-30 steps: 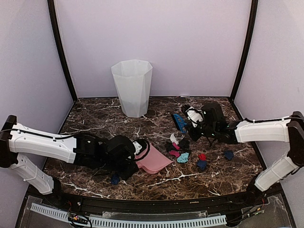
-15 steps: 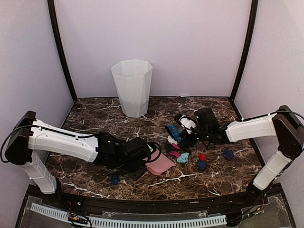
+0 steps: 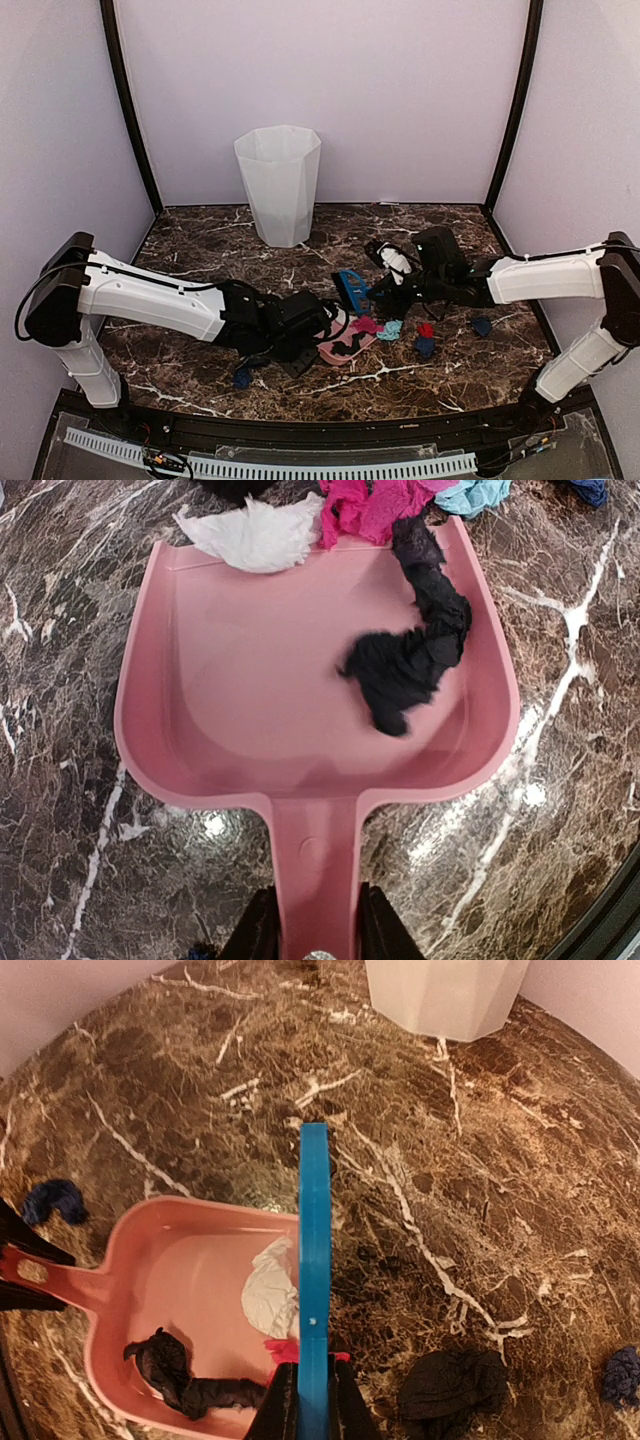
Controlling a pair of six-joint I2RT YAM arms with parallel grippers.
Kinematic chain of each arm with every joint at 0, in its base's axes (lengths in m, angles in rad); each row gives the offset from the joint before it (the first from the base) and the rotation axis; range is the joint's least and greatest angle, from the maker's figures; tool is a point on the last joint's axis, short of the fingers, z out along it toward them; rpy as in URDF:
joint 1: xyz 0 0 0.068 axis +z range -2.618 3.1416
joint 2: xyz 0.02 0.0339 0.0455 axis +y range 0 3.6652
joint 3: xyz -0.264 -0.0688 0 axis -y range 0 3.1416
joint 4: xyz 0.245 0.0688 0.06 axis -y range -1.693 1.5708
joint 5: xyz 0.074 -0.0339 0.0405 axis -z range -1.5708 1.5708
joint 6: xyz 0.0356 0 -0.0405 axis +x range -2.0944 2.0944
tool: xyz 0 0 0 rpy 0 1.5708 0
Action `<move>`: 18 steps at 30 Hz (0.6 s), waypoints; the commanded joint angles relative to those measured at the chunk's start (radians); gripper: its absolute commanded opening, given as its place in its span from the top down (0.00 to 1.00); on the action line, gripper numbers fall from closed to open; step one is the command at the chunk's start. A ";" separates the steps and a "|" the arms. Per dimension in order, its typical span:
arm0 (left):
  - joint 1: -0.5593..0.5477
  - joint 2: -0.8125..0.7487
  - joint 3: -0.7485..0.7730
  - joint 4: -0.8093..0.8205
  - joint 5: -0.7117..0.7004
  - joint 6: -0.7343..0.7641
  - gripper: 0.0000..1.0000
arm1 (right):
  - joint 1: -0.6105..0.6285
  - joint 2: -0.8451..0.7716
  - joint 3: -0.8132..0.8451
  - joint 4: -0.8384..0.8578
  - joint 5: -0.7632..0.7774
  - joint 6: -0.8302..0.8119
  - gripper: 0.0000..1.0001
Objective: Sweep away the paper scraps from the table
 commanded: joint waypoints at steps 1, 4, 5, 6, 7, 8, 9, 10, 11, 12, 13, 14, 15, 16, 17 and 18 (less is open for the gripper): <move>0.006 -0.005 0.004 -0.018 0.016 0.020 1.00 | -0.011 -0.123 -0.063 0.166 -0.035 0.215 1.00; 0.006 -0.021 -0.015 -0.004 0.039 0.031 1.00 | -0.019 -0.163 -0.083 0.184 0.045 0.275 1.00; 0.006 -0.025 -0.019 -0.002 0.044 0.033 1.00 | -0.020 -0.177 -0.085 0.169 0.097 0.284 1.00; 0.006 -0.033 -0.029 0.004 0.051 0.034 1.00 | -0.019 -0.190 -0.087 0.152 0.157 0.291 1.00; 0.006 -0.037 -0.033 0.006 0.052 0.035 1.00 | -0.019 -0.201 -0.088 0.129 0.226 0.295 1.00; 0.006 -0.044 -0.039 0.006 0.057 0.036 1.00 | -0.019 -0.217 -0.088 0.104 0.286 0.296 1.00; 0.006 -0.047 -0.041 0.008 0.060 0.040 1.00 | -0.019 -0.223 -0.089 0.080 0.348 0.296 1.00; 0.006 -0.050 -0.045 0.008 0.068 0.043 1.00 | -0.019 -0.231 -0.089 0.054 0.404 0.293 1.00; 0.006 -0.052 -0.047 0.009 0.073 0.047 1.00 | -0.019 -0.233 -0.089 0.029 0.454 0.289 1.00; 0.006 -0.054 -0.048 0.008 0.078 0.048 1.00 | -0.019 -0.232 -0.089 0.004 0.497 0.283 1.00; 0.006 -0.052 -0.049 0.008 0.079 0.051 1.00 | -0.019 -0.227 -0.089 -0.015 0.527 0.276 1.00; 0.006 -0.051 -0.046 0.007 0.081 0.051 1.00 | -0.019 -0.219 -0.088 -0.032 0.556 0.271 1.00; 0.006 -0.049 -0.045 0.005 0.083 0.051 1.00 | -0.019 -0.212 -0.085 -0.043 0.580 0.269 1.00; 0.006 -0.048 -0.042 0.002 0.085 0.052 1.00 | -0.018 -0.201 -0.080 -0.078 0.602 0.269 1.00; 0.006 -0.048 -0.039 0.000 0.093 0.054 1.00 | -0.018 -0.190 -0.076 -0.097 0.607 0.269 1.00; 0.006 -0.047 -0.039 0.001 0.096 0.055 1.00 | -0.017 -0.178 -0.073 -0.111 0.603 0.269 1.00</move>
